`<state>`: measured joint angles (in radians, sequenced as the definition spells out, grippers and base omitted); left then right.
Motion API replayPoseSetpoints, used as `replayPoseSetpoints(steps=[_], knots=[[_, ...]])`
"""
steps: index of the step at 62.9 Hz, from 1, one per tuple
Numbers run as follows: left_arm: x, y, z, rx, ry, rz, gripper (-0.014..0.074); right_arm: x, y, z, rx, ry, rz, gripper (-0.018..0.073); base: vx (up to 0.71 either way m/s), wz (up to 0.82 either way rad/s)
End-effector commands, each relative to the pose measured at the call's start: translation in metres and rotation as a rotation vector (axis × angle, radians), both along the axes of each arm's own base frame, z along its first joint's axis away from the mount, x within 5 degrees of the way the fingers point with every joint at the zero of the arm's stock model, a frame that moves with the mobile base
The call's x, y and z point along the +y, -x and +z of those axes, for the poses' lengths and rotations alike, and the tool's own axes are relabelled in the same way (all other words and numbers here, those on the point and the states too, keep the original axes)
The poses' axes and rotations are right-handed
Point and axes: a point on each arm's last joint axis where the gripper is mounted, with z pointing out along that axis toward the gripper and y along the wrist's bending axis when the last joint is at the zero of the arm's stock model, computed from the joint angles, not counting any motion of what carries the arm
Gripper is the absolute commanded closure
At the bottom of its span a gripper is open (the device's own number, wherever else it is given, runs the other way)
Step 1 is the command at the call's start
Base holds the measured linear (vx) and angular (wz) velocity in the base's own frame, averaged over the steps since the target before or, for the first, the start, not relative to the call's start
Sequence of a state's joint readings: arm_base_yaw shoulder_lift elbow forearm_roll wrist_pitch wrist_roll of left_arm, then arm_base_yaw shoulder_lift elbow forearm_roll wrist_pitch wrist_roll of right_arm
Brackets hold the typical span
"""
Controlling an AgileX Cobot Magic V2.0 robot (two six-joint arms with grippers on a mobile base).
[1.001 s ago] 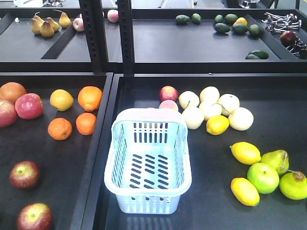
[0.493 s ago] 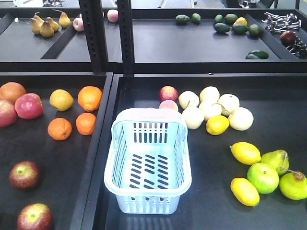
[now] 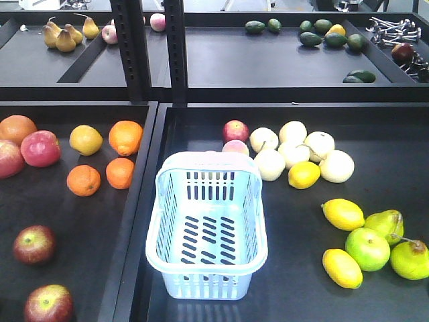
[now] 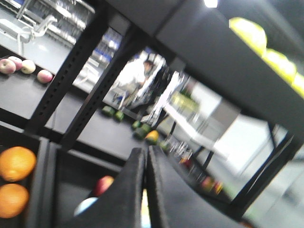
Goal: Pick three apples into basket with both arms
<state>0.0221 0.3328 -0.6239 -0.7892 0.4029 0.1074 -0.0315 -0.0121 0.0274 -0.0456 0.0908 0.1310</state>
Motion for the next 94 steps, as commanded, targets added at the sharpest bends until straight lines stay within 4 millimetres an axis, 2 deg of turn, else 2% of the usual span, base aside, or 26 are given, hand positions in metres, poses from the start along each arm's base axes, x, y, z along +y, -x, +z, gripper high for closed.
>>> replayPoseSetpoints(steps=[1, 16, 24, 34, 40, 49, 62, 74, 83, 94], knots=[[-0.003, -0.02, 0.024, -0.01, -0.092, -0.032, 0.0603, 0.0, 0.001, 0.003, -0.077, 0.018, -0.004, 0.0564, 0.0, 0.0], [-0.02, -0.081, 0.039, 0.037, -0.337, -0.255, 0.059, 0.0, 0.001, 0.003, -0.077, 0.018, -0.004, 0.0564, 0.0, 0.0], [-0.029, -0.115, 0.042, 0.003, -0.444, -0.403, 0.0519, 0.0, 0.001, 0.003, -0.077, 0.018, -0.004, 0.0564, 0.0, 0.0], [-0.038, -0.16, 0.042, -0.015, -0.534, -0.552, 0.0297, 0.0, 0.001, 0.003, -0.077, 0.018, -0.004, 0.0564, 0.0, 0.0], [-0.046, -0.188, 0.041, -0.027, -0.595, -0.612, 0.0121, 0.0, 0.001, 0.003, -0.077, 0.018, -0.004, 0.0564, 0.0, 0.0], [-0.066, -0.224, 0.034, -0.068, -0.702, -0.719, -0.0018, 0.0, 0.001, 0.003, -0.077, 0.018, -0.004, 0.0564, 0.0, 0.0], [-0.108, -0.262, 0.012, -0.059, -0.882, -0.891, 0.0013, 0.0, 0.001, 0.003, -0.077, 0.018, -0.004, 0.0564, 0.0, 0.0], [-0.132, -0.286, -0.013, -0.028, -0.983, -0.969, 0.0057, 0.0, 0.001, 0.003, -0.077, 0.018, -0.004, 0.0564, 0.0, 0.0], [-0.143, -0.298, -0.03, -0.001, -0.981, -0.995, 0.0057, 0.0, 0.001, 0.003, -0.077, 0.018, -0.004, 0.0564, 0.0, 0.0], [-0.146, -0.308, -0.047, 0.041, -0.972, -1.021, 0.0057, 0.0, 0.001, 0.003, -0.077, 0.018, -0.004, 0.0564, 0.0, 0.0]])
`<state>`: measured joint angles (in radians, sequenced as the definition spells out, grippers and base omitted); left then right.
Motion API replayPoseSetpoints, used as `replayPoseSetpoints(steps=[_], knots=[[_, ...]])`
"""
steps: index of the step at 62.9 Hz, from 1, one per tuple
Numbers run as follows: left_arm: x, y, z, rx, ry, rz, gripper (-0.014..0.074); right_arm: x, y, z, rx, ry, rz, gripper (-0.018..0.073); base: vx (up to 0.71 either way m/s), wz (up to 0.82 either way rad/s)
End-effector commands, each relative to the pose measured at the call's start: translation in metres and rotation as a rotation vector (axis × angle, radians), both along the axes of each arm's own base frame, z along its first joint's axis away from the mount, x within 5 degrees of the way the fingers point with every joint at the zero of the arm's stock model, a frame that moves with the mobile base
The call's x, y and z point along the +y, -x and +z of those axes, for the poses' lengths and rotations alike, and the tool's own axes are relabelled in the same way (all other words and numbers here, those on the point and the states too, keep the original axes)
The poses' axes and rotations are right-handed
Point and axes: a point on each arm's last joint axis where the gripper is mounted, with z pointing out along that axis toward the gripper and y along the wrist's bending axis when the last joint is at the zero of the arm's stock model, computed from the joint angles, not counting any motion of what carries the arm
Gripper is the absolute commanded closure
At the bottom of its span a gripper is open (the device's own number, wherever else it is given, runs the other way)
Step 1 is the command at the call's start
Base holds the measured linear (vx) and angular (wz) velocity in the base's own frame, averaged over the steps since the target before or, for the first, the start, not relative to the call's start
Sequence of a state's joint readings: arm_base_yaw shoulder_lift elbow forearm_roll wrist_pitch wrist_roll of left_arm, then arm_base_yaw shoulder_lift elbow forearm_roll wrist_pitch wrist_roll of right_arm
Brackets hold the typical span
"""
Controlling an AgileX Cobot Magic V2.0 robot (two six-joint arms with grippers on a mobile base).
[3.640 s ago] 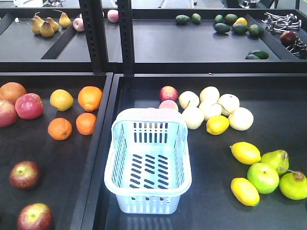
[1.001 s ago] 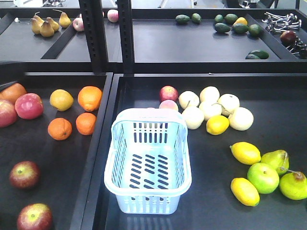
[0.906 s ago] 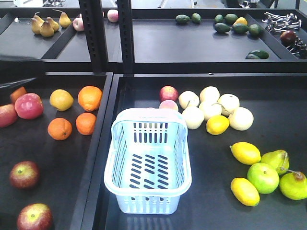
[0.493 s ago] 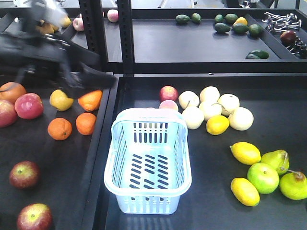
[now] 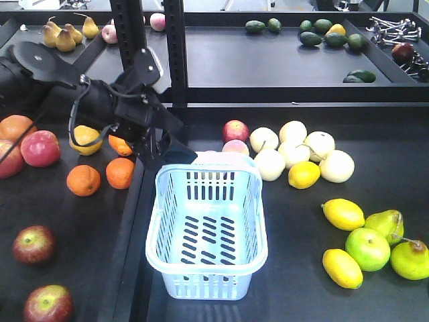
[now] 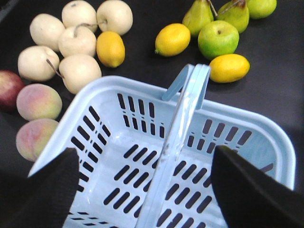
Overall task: Pick three apples into basket with both arms
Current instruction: 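Reach the left gripper down over the basket handle, then close the left gripper on the handle and lift the basket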
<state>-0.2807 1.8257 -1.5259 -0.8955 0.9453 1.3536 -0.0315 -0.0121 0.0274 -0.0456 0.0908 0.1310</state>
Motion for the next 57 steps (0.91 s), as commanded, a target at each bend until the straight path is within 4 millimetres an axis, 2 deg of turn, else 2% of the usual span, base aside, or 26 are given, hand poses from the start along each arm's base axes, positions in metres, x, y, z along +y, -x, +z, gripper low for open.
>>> replayPoseSetpoints(steps=[1, 16, 49, 57], knots=[[-0.004, 0.002, 0.025, -0.059, 0.064, 0.013, 0.0057, 0.0, 0.001, 0.003, -0.077, 0.018, -0.004, 0.0564, 0.0, 0.0], [-0.005, -0.003, 0.013, -0.038, 0.043, 0.011, 0.0057, 0.0, 0.001, 0.003, -0.077, 0.018, -0.004, 0.0564, 0.0, 0.0], [-0.008, -0.02, -0.035, 0.035, -0.032, -0.019, 0.0058, 0.0, 0.001, 0.003, -0.077, 0.018, -0.004, 0.0564, 0.0, 0.0], [-0.008, -0.021, -0.037, 0.057, -0.028, -0.01, 0.0097, 0.0, 0.001, 0.003, -0.077, 0.018, -0.004, 0.0564, 0.0, 0.0]])
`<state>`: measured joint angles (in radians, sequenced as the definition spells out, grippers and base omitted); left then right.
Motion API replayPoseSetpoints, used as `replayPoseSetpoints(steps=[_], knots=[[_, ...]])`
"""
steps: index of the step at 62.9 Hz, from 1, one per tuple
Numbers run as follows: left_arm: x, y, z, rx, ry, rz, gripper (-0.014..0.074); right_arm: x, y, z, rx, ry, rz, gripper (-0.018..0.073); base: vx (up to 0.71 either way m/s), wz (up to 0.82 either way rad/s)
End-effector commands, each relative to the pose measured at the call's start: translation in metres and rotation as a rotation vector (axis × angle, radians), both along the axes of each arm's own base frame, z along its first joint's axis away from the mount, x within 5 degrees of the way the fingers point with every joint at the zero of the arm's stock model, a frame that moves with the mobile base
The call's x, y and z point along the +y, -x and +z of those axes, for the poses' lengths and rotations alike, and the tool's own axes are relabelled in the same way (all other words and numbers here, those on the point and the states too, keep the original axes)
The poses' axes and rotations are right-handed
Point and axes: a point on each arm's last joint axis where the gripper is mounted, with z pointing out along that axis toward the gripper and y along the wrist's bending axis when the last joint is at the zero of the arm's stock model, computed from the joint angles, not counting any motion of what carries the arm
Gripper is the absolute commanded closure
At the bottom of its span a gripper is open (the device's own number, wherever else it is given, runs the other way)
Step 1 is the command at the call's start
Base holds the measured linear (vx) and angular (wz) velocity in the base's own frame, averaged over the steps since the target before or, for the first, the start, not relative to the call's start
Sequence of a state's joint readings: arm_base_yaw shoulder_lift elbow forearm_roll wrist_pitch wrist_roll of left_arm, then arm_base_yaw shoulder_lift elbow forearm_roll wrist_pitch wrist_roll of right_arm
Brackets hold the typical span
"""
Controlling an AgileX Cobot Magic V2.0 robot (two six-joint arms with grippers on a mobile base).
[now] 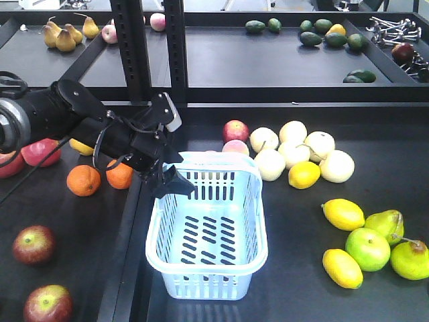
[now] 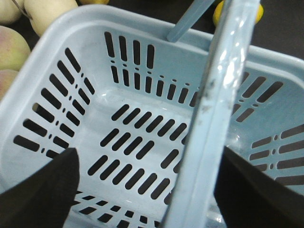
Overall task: Pick three apples into basket with both arms
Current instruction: 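Close the left gripper on the handle and lift the basket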
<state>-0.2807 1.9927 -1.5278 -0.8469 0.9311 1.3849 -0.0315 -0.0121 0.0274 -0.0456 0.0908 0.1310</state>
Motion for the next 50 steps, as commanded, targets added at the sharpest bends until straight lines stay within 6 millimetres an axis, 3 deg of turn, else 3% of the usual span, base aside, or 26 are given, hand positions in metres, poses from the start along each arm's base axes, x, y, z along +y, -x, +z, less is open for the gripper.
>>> replayPoseSetpoints(steps=[1, 7, 21, 38, 50], knots=[[-0.005, 0.003, 0.034, -0.053, 0.071, 0.02, 0.0106, 0.0, 0.001, 0.003, -0.078, 0.018, -0.004, 0.0564, 0.0, 0.0], [-0.004, 0.003, 0.034, -0.021, 0.082, 0.06, 0.0204, 0.0, 0.001, 0.003, -0.078, 0.018, -0.004, 0.0564, 0.0, 0.0], [-0.004, 0.006, 0.044, 0.024, 0.11, 0.118, 0.0603, 0.0, 0.001, 0.003, -0.078, 0.018, -0.004, 0.0564, 0.0, 0.0], [0.0, 0.025, 0.089, 0.064, 0.214, 0.211, 0.0604, 0.0, 0.001, 0.003, -0.078, 0.018, -0.004, 0.0564, 0.0, 0.0], [0.007, 0.056, 0.136, 0.096, 0.281, 0.254, 0.0604, 0.0, 0.001, 0.003, -0.078, 0.018, -0.004, 0.0564, 0.0, 0.0]])
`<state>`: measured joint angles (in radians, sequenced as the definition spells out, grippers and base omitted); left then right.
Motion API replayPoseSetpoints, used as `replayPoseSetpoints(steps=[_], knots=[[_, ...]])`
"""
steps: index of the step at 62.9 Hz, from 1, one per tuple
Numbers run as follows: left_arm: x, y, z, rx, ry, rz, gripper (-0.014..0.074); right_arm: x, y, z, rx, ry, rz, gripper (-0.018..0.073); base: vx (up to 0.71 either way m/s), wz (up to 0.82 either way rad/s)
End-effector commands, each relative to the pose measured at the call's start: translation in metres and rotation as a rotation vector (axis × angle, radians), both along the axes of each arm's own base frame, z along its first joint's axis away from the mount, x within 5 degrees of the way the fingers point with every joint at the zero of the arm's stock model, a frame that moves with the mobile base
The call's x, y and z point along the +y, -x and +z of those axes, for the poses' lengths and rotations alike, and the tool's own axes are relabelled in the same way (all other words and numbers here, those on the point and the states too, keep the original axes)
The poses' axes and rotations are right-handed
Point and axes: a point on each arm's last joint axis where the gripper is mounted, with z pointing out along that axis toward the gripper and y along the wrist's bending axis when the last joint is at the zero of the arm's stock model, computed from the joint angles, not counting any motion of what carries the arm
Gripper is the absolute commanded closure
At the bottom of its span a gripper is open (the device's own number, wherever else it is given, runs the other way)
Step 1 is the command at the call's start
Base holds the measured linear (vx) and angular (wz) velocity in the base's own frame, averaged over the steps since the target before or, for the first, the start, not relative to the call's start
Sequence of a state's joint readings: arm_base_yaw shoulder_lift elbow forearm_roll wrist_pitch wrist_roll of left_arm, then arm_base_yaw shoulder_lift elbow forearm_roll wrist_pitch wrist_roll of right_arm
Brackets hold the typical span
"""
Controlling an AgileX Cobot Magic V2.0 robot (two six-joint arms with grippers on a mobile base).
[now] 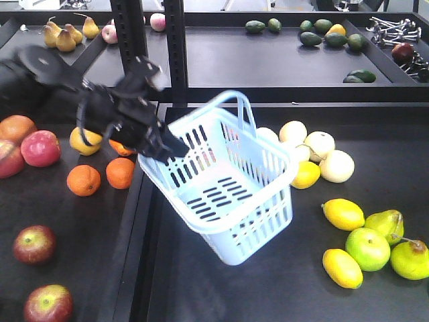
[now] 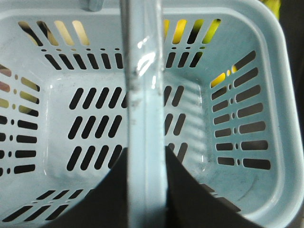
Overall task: Pick three apples into basket with both arms
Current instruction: 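Close the left gripper on the handle and lift the basket, then hold the basket in the left gripper while the base turns away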
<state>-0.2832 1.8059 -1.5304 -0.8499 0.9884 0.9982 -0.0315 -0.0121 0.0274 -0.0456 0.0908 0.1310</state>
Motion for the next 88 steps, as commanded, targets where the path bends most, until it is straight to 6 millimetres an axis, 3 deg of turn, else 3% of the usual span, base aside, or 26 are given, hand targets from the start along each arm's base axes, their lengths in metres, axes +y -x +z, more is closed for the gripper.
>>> replayPoseSetpoints(steps=[1, 9, 18, 37, 52, 66, 88], knots=[[0.002, 0.028, 0.062, -0.044, 0.14, 0.049, 0.0604, 0.0, 0.001, 0.003, -0.078, 0.018, -0.004, 0.0564, 0.0, 0.0], [0.011, 0.053, 0.089, -0.035, 0.144, 0.091, 0.0604, 0.0, 0.001, 0.003, -0.078, 0.018, -0.004, 0.0564, 0.0, 0.0], [0.022, 0.083, 0.099, -0.031, 0.151, 0.135, 0.0604, 0.0, 0.001, 0.003, -0.078, 0.018, -0.004, 0.0564, 0.0, 0.0], [0.055, 0.169, 0.068, -0.068, 0.19, 0.281, 0.0604, 0.0, 0.001, 0.003, -0.077, 0.018, -0.004, 0.0564, 0.0, 0.0], [0.075, 0.226, 0.06, -0.13, 0.265, 0.363, 0.0604, 0.0, 0.001, 0.003, -0.077, 0.018, -0.004, 0.0564, 0.0, 0.0], [0.083, 0.25, 0.064, -0.189, 0.307, 0.37, 0.0604, 0.0, 0.001, 0.003, -0.077, 0.018, -0.004, 0.0564, 0.0, 0.0], [0.086, 0.258, 0.068, -0.219, 0.322, 0.367, 0.0603, 0.0, 0.001, 0.003, -0.077, 0.018, -0.004, 0.0564, 0.0, 0.0]])
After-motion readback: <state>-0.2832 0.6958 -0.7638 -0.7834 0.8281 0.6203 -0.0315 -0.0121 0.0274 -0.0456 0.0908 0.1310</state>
